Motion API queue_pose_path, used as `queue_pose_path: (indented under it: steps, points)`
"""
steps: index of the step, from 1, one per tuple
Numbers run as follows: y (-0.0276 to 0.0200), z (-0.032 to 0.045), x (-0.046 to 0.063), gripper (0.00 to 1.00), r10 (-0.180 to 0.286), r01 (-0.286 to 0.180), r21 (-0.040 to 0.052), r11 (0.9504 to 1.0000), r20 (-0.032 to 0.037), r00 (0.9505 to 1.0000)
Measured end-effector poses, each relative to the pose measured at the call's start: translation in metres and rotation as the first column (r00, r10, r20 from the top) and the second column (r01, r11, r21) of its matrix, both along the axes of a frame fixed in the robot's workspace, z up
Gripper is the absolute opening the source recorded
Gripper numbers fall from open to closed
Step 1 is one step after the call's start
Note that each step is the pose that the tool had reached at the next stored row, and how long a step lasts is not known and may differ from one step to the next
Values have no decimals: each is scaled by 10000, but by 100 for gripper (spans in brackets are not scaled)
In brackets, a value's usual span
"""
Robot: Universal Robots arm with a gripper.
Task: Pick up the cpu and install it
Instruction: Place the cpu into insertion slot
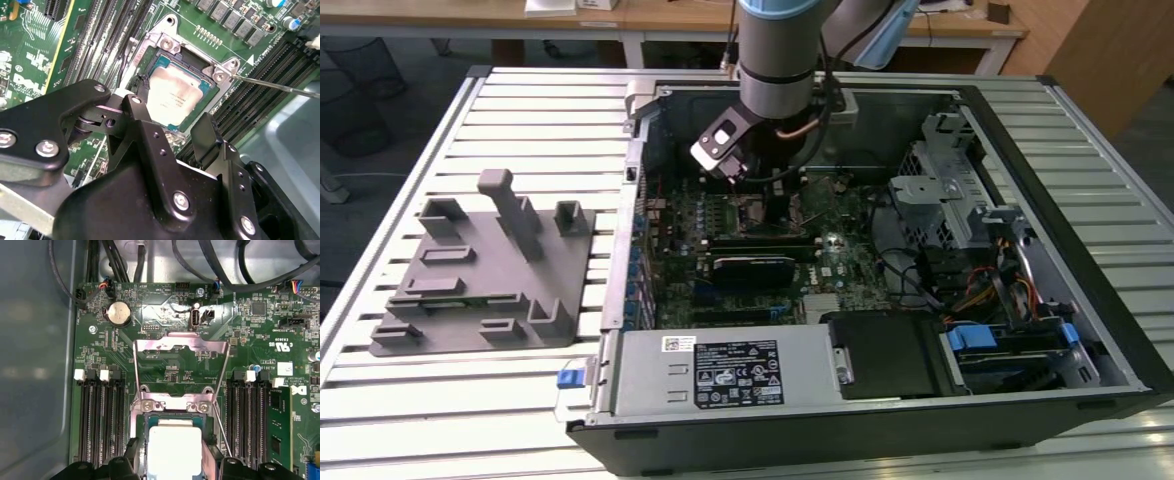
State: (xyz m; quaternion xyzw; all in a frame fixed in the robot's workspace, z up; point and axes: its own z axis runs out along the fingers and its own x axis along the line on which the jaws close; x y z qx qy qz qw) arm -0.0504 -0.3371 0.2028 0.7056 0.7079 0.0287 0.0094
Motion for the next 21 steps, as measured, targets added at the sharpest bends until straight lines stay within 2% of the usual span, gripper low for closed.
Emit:
queue_pose_path:
  steps: [3,5,6,8,10,11,21]
  points:
    - [0,49,0,59,0,0,1,10000,-13,10000]
    - [0,73,0,47,1,-1,0,10000,-37,10000]
    - [0,75,0,47,0,0,1,10000,-41,10000]
    - [0,74,0,35,0,0,2,10000,-42,10000]
    - [0,75,0,35,0,0,1,10000,-43,10000]
    - [0,75,0,29,0,0,0,10000,-43,10000]
    - [-3,91,-33,29,2,-2,-1,10000,-54,10000]
